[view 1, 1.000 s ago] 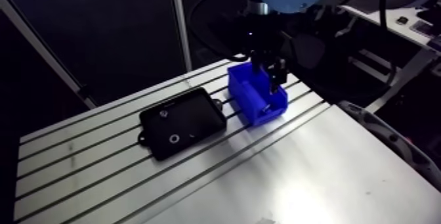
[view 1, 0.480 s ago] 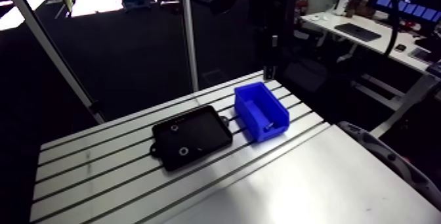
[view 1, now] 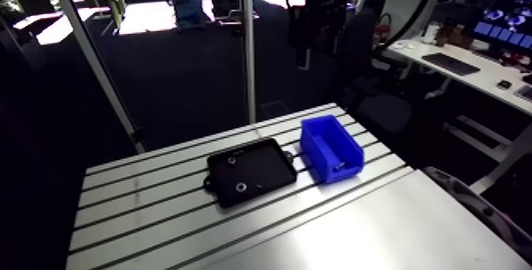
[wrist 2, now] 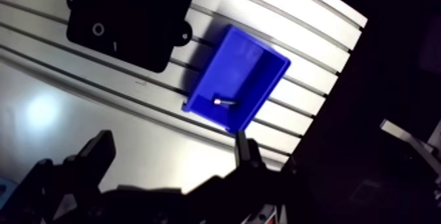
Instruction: Pick up the M10 bolt from the tray and put it into the blue bin.
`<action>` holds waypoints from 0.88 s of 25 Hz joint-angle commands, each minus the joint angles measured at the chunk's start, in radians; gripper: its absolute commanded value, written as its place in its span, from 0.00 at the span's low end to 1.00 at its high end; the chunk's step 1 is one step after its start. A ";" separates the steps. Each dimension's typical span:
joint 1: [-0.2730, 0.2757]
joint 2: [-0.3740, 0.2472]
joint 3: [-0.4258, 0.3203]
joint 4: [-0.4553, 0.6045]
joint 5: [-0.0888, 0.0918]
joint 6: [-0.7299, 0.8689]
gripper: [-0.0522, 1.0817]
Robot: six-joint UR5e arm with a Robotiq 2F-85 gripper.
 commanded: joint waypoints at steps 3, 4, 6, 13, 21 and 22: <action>0.098 -0.113 -0.073 0.179 0.073 0.551 0.05; 0.098 -0.122 -0.082 0.190 0.090 0.551 0.05; 0.100 -0.131 -0.102 0.207 0.098 0.551 0.05; 0.107 -0.131 -0.151 0.247 0.116 0.550 0.06; 0.109 -0.140 -0.139 0.247 0.110 0.548 0.06; 0.111 -0.145 -0.138 0.247 0.110 0.548 0.05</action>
